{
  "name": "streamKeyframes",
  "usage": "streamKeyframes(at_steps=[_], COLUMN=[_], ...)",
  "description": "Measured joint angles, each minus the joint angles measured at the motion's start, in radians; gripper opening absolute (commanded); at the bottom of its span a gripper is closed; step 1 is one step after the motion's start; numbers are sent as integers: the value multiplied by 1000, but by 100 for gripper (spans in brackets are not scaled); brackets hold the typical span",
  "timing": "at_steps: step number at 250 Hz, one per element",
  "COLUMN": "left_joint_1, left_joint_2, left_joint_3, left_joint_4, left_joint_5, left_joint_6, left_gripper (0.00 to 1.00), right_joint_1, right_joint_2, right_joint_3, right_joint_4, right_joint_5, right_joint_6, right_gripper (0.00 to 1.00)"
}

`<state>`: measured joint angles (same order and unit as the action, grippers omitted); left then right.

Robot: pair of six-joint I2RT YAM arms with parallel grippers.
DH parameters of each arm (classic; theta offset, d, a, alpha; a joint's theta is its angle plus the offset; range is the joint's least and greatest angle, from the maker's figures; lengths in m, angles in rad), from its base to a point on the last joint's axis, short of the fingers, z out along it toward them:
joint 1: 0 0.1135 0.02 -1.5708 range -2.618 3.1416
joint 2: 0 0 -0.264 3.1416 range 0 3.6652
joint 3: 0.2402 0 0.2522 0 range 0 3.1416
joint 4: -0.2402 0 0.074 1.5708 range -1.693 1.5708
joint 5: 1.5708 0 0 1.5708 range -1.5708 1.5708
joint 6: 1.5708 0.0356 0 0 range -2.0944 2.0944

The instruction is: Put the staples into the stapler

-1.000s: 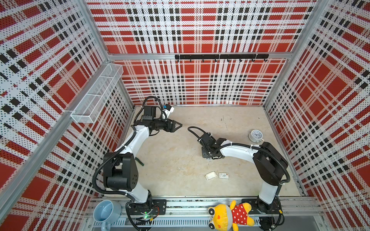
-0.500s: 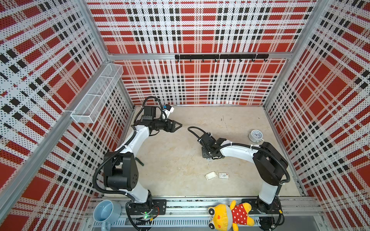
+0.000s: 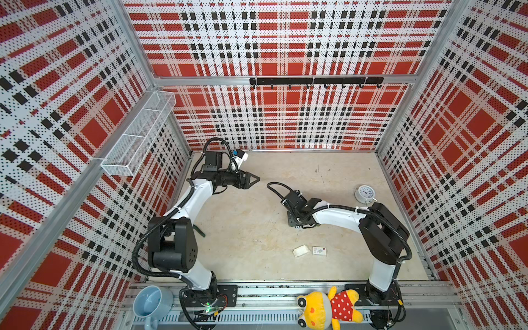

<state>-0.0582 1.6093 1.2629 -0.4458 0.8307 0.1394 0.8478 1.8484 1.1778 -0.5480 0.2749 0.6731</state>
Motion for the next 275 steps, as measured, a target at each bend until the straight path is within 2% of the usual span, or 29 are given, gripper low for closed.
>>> streamKeyframes(at_steps=[71, 157, 275], left_joint_1=[1, 1, 1], left_joint_2=[0, 0, 0], left_joint_3=[0, 0, 0], left_joint_4=[0, 0, 0], left_joint_5=[0, 0, 0], left_joint_6=[0, 0, 0], left_gripper=[78, 78, 78], right_joint_1=[1, 4, 4], right_joint_2=[0, 1, 1], right_joint_3=[0, 0, 0], right_joint_4=[0, 0, 0], right_joint_5=[2, 8, 8], right_joint_6=[0, 1, 0], right_gripper=[2, 10, 16])
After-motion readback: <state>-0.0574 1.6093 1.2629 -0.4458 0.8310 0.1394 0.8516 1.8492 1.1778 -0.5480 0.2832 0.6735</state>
